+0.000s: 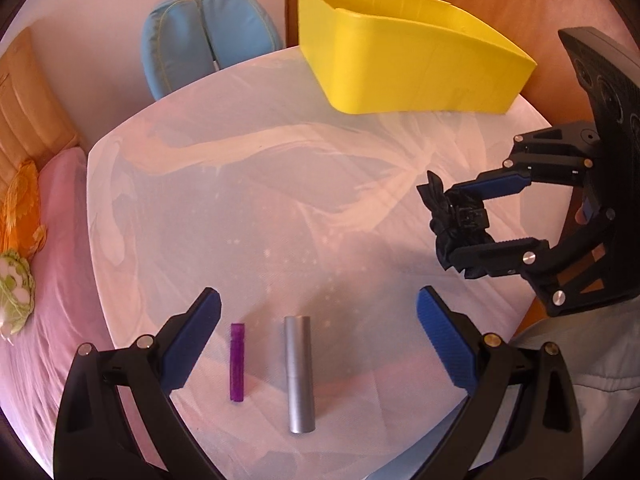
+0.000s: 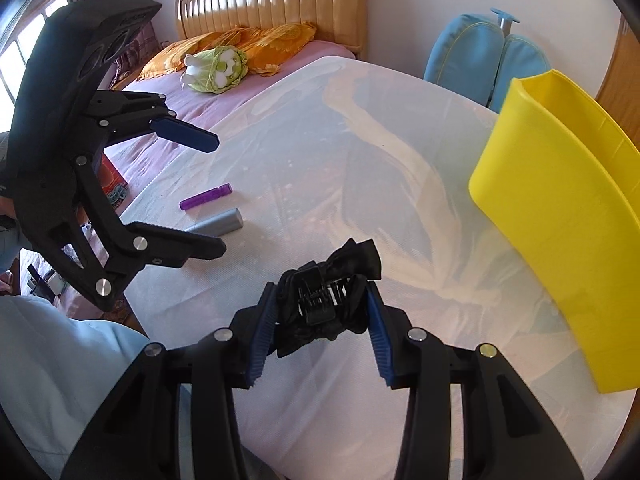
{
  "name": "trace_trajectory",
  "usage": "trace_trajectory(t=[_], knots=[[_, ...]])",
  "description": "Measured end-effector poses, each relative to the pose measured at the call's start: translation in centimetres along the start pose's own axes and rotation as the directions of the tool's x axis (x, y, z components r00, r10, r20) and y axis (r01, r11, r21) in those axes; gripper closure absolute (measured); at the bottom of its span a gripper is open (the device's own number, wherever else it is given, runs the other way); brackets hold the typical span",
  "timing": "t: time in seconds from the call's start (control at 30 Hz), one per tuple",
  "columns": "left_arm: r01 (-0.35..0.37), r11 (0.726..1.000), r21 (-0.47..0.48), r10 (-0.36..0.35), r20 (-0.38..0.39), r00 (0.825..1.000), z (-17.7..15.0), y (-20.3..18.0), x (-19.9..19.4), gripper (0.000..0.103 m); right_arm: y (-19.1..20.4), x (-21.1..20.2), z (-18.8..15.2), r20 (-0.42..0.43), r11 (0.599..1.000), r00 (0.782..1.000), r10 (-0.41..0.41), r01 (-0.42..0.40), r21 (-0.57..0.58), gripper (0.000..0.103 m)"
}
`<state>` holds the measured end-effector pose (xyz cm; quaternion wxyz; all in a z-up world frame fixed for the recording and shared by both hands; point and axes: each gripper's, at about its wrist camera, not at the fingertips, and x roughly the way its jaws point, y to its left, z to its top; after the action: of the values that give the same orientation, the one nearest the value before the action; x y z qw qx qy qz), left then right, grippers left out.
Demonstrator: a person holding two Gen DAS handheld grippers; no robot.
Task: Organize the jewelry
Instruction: 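Grasp the black bow hair clip with the right gripper and lift, then carry the black bow clip into the yellow bin with the right gripper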
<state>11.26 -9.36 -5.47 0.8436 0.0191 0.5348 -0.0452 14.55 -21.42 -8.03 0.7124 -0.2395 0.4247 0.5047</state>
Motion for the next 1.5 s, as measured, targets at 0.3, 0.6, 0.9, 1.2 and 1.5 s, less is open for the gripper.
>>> trace_trajectory(t=[0.3,0.6,0.9,1.2,1.5], knots=[[0.044,0.970,0.241,-0.037,-0.034,0.999,6.7,-4.4,-0.3,0.007,-4.4,-5.9,-2.0,-0.032,1.000,0.999,0.014,-0.014,0.000,0.058],[0.061,0.912,0.407,-0.085,0.042,0.995,17.2,-7.5,-3.1,0.007,-11.2,-13.8,1.1,0.040,0.995,0.995,-0.086,0.088,-0.046,0.058],[0.106,0.904,0.415,-0.143,0.060,0.988,26.3,-8.9,-0.5,0.007,-20.0,-14.8,4.5,0.084,0.987,0.985,-0.151,0.146,0.061,0.058],[0.131,0.919,0.372,-0.111,-0.075,0.991,32.7,-9.0,8.1,0.007,-30.3,-7.0,6.6,-0.127,0.969,0.978,-0.163,0.183,0.168,0.058],[0.155,0.917,0.367,-0.101,-0.162,0.982,34.0,-7.8,12.6,0.007,-33.8,-3.9,5.8,-0.201,0.961,0.973,-0.111,0.157,0.229,0.056]])
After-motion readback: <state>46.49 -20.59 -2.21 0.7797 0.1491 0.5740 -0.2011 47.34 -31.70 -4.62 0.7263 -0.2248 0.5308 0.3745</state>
